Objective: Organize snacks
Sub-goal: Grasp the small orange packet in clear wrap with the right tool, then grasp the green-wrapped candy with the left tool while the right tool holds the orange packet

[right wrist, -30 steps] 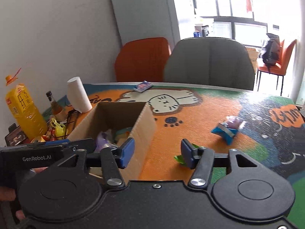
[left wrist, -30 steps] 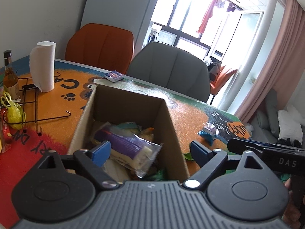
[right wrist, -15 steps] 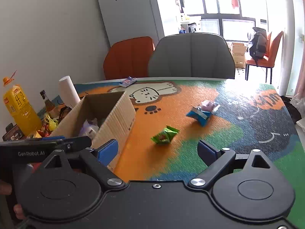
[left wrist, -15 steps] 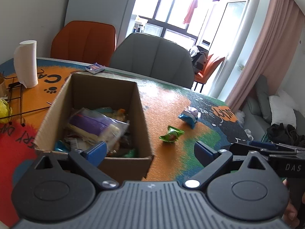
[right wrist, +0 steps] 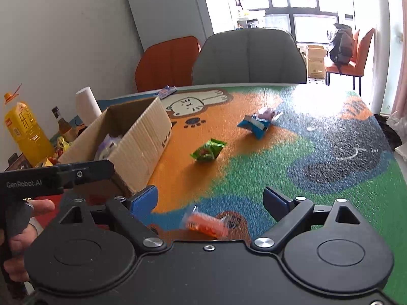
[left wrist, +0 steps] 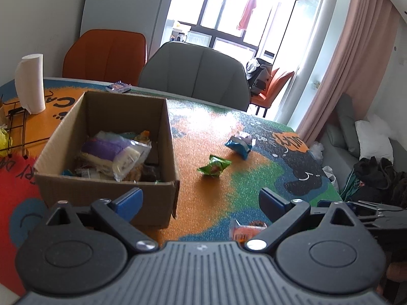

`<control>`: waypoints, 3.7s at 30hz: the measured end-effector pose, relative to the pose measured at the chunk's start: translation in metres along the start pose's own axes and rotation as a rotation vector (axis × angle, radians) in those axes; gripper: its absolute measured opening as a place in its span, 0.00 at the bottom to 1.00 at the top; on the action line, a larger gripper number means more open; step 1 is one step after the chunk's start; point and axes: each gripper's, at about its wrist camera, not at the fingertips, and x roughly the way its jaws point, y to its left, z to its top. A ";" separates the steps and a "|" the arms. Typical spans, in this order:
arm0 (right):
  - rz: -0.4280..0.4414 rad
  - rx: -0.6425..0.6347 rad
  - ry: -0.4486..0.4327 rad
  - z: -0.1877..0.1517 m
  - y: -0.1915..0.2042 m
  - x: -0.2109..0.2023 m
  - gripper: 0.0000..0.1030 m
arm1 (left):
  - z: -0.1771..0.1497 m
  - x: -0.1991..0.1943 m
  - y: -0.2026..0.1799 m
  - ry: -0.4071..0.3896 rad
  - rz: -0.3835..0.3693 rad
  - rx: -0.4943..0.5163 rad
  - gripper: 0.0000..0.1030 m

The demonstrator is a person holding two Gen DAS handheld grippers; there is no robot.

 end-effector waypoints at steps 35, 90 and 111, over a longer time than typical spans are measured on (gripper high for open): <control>0.061 -0.126 0.174 -0.027 0.008 0.062 0.46 | -0.037 0.047 -0.004 0.138 -0.035 -0.029 0.59; -0.108 0.023 0.077 0.002 -0.086 0.073 0.19 | 0.014 0.159 -0.069 0.097 0.014 0.098 0.66; -0.070 0.072 0.059 0.011 -0.110 0.085 0.19 | 0.028 0.207 -0.056 0.116 0.130 0.105 0.68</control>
